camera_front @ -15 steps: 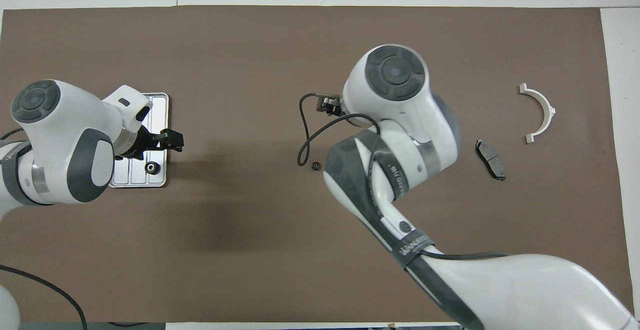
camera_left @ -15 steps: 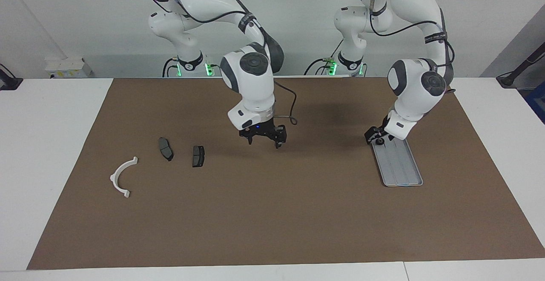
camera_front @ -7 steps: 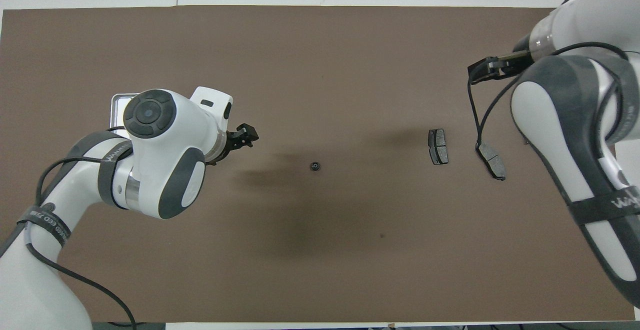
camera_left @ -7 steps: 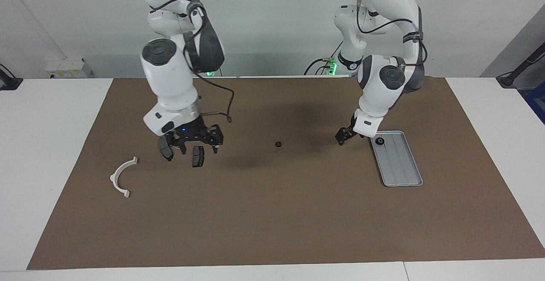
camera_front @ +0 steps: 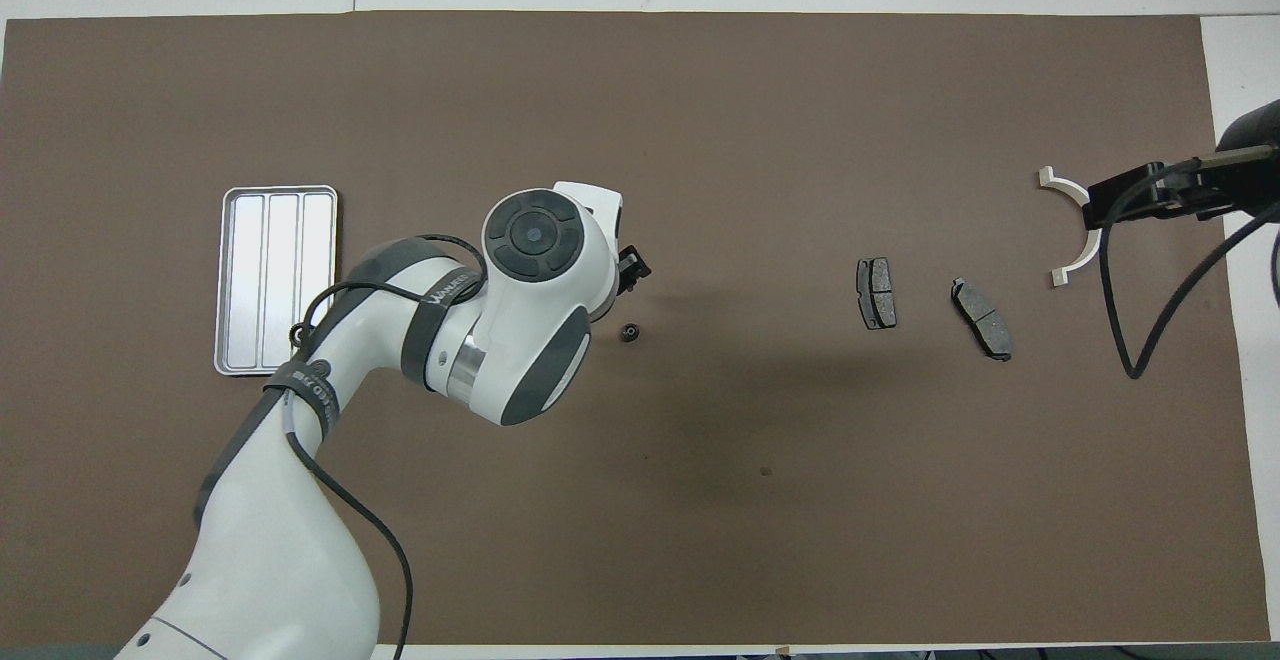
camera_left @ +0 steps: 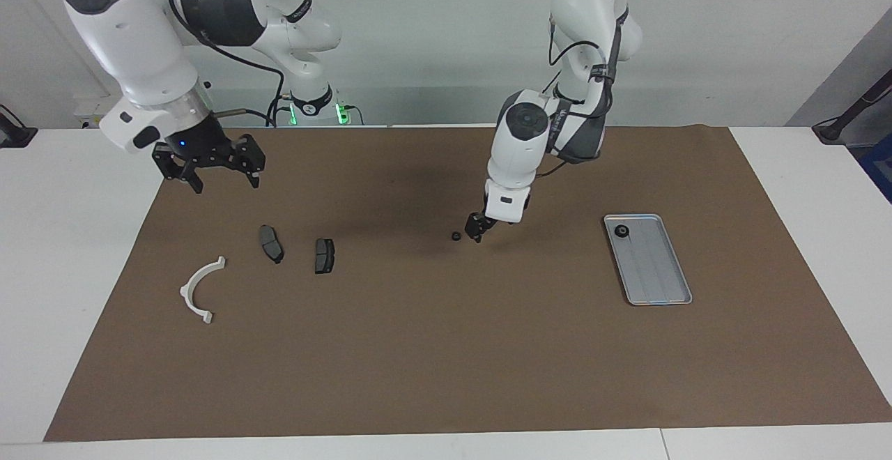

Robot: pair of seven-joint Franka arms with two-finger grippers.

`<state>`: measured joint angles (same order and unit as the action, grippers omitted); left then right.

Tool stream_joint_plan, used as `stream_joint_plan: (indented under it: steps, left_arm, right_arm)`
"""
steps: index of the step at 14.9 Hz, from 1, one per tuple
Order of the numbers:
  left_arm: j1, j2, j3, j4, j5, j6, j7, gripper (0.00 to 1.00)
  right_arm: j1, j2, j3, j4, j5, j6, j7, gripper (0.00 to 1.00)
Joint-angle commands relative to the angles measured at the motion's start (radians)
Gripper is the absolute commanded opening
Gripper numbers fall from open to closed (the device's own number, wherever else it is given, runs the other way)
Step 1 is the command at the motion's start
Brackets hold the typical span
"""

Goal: Pick bearing gear from pile to tray
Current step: 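Reach the left gripper to the second gear while the right gripper withdraws, then grasp the second black gear with the left gripper and lift it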

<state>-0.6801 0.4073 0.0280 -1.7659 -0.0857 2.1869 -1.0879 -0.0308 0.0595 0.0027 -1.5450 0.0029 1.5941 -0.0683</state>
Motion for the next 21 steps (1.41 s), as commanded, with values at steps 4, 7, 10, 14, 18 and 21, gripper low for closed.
stream_joint_plan:
  steps: [4,7,10,14,18,21]
  left_arm:
    - [-0.041,0.053,0.02,0.05,-0.003,-0.019,-0.02,1.0]
    - [-0.062,0.042,0.018,0.019,-0.005,-0.019,-0.02,0.93]
    - [-0.076,0.036,0.016,-0.009,-0.006,-0.006,-0.023,0.88]
    - [-0.076,0.022,0.016,-0.058,-0.006,0.048,-0.023,0.77]
    - [-0.076,0.022,0.018,-0.061,-0.006,0.054,-0.023,0.66]
    - [-0.076,0.022,0.018,-0.061,-0.006,0.054,-0.024,0.6]
  right_arm:
    - [-0.026,-0.055,0.01,-0.116,-0.012,0.023,-0.007,1.0]
    - [-0.029,-0.061,0.011,-0.116,-0.012,0.021,0.005,1.0]
    - [-0.028,-0.075,0.011,-0.103,-0.012,0.023,0.007,1.0]
    - [-0.028,-0.075,0.01,-0.101,-0.012,0.041,0.007,1.0]
    - [-0.029,-0.079,0.011,-0.109,-0.012,0.043,0.01,1.0]
    - [-0.029,-0.081,0.011,-0.11,-0.012,0.041,0.019,1.0]
